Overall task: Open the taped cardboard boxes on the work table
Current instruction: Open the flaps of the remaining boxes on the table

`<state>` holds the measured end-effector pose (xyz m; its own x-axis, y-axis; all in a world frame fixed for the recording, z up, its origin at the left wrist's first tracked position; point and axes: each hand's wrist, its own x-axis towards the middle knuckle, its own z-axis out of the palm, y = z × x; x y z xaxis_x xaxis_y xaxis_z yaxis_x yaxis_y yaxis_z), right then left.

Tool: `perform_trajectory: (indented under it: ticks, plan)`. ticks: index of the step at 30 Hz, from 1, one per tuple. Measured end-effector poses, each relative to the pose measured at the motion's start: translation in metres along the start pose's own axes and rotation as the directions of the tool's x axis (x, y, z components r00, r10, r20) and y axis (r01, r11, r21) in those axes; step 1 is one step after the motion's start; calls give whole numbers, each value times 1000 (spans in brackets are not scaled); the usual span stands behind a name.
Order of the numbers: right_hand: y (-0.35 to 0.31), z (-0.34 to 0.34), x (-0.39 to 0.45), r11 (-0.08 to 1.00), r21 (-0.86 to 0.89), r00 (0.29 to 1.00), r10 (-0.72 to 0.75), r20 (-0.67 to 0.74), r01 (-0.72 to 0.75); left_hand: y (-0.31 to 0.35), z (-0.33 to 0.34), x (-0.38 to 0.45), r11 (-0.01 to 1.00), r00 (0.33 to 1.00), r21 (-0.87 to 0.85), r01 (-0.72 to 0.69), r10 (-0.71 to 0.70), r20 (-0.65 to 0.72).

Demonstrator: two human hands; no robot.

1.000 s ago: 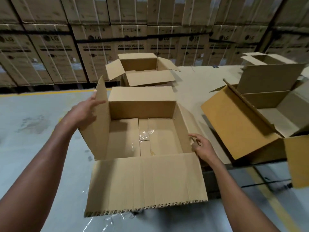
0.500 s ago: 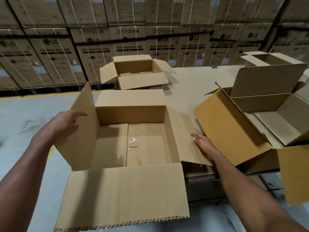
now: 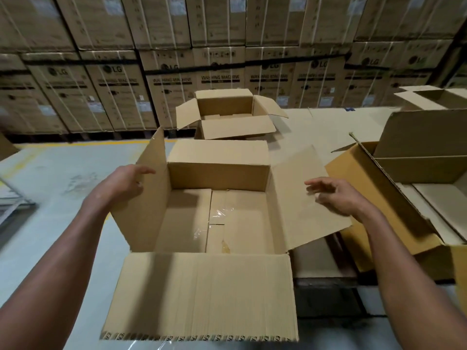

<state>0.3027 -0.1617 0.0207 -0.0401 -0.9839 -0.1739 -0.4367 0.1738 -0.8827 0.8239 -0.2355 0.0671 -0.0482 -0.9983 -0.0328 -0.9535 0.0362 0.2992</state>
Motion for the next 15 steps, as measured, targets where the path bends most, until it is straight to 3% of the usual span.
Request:
perform_trajectory:
  ticks: [2,9,15]
  plan:
    - [-18,7,2,999,-51,999,-17,28,18,3,-1,-2,1000,1000,10,-5,5,-5]
    - [-47,42,3,937,-348,996,-65,-68,38,1,-6,-21,1000,999,-8,-10,10,37]
    - [-65,61,-15,863,-502,986,-125,-106,56,1,-7,-41,999,999,-37,-14,12,-43]
